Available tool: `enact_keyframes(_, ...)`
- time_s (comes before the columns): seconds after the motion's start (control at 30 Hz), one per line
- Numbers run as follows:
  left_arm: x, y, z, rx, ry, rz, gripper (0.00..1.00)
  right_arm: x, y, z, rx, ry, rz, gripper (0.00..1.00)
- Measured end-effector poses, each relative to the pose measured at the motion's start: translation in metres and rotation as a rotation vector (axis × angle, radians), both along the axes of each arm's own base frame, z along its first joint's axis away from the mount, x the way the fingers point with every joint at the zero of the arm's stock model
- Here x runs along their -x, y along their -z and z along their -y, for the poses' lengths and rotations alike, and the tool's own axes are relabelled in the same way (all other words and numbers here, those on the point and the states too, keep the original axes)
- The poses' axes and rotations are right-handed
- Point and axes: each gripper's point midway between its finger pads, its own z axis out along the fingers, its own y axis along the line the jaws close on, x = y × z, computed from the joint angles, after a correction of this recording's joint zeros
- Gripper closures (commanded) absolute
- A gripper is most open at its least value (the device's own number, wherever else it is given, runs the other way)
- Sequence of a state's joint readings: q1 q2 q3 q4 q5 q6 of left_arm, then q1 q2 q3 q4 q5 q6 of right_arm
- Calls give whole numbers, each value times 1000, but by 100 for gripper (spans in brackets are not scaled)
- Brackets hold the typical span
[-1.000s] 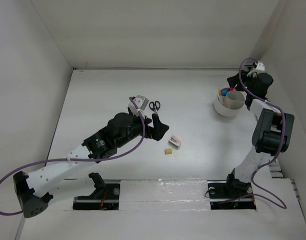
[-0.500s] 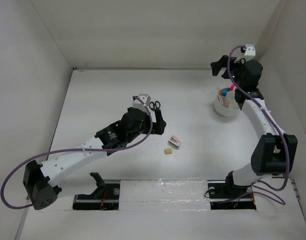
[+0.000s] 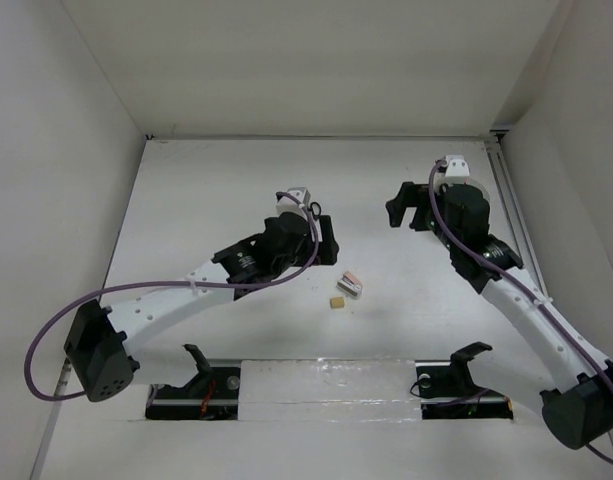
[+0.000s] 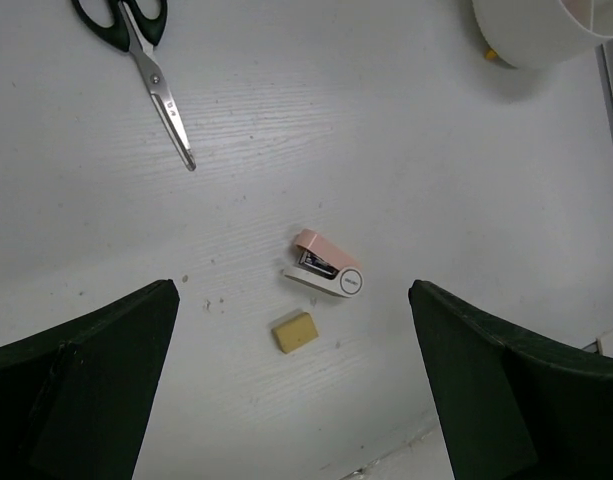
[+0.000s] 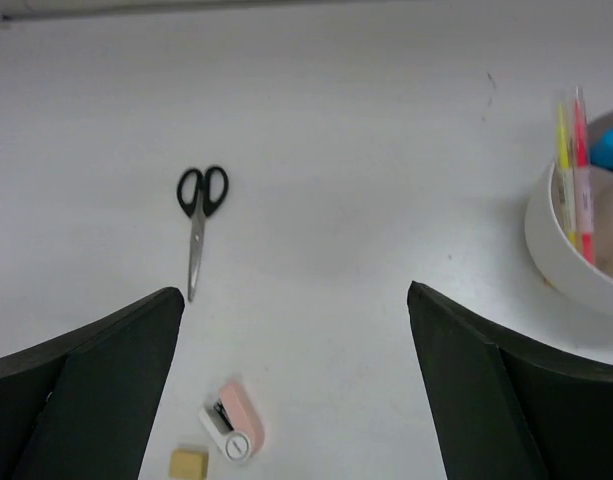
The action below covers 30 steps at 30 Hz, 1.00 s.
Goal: Sort the stationery into containers
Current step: Pick up the stapler from the center of the board.
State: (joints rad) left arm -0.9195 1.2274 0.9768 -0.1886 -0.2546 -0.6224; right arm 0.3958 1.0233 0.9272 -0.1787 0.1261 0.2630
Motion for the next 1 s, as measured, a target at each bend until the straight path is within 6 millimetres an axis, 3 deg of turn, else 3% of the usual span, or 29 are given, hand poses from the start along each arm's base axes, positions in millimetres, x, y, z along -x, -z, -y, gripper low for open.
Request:
enact_keyframes(0.13, -1, 14, 4, -9, -14, -42, 0, 27, 19, 12, 19, 14, -68, 0)
enact_keyframes(0.27, -1, 29, 9, -15, -34, -95, 0, 47, 2, 18, -9, 14, -30, 0)
enact_keyframes(0.37, -4, 45, 15, -35, -64, -162, 0, 55, 3, 18, -8, 4, -43, 0)
enact_keyframes(0.5, -6, 73, 30, -72, -109, -258, 0, 64, 21, 10, 15, -26, -116, 0)
enact_keyframes(0.67, 5, 103, 54, -119, -159, -371, 0, 75, 28, 5, 15, -49, -139, 0)
enact_keyframes(1.0, 3, 104, 59, -59, -363, -472, 0, 94, 28, -2, -2, -76, -144, 1)
